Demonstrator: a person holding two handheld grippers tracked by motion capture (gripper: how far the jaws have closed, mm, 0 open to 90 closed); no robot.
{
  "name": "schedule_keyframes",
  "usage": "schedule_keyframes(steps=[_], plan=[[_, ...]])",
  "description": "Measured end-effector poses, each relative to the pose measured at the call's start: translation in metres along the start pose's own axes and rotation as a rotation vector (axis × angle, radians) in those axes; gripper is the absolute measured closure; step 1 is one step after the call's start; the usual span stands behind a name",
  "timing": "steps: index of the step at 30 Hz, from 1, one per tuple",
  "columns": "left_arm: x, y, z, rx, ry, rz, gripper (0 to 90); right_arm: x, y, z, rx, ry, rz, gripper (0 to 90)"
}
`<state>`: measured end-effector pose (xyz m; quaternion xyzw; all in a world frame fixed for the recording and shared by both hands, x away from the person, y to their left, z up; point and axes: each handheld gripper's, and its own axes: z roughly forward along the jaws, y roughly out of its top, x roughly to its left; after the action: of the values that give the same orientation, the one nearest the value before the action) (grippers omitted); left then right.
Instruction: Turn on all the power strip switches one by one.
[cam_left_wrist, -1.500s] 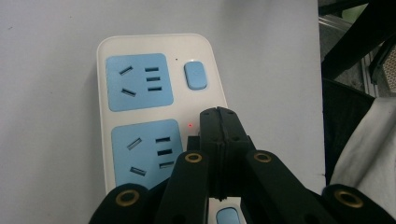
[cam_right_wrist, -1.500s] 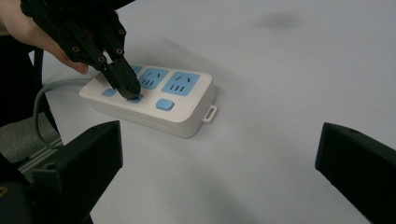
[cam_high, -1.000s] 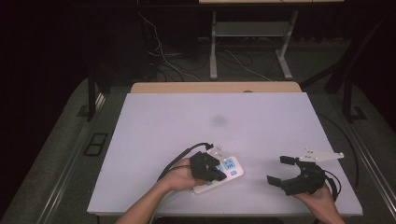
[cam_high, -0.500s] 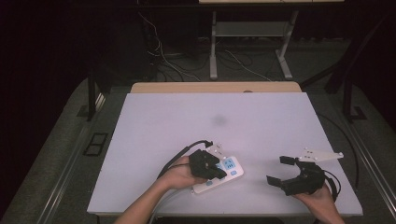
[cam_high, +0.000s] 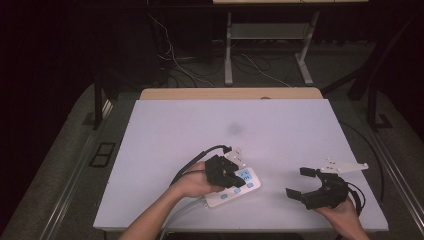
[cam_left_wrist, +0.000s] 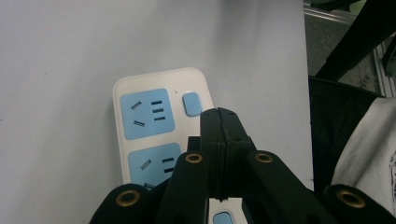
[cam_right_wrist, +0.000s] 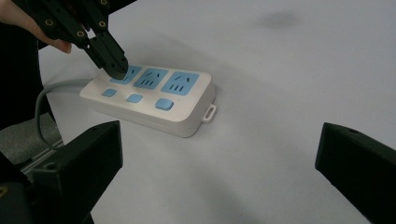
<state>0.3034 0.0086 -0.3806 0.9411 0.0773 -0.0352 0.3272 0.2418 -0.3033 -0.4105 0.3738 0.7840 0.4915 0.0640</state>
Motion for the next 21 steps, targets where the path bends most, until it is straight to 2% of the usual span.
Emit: schedule_keyframes(steps=[10, 21], plan=[[0.004, 0.015, -0.006, -0.003, 0.018, 0.024, 88.8, 0.000, 0.000, 0.000, 0.001, -0.001, -0.002, 0.6], [0.011, 0.030, -0.001, -0.006, 0.022, 0.036, 88.8, 0.000, 0.000, -0.001, -0.005, -0.002, 0.000, 0.5]])
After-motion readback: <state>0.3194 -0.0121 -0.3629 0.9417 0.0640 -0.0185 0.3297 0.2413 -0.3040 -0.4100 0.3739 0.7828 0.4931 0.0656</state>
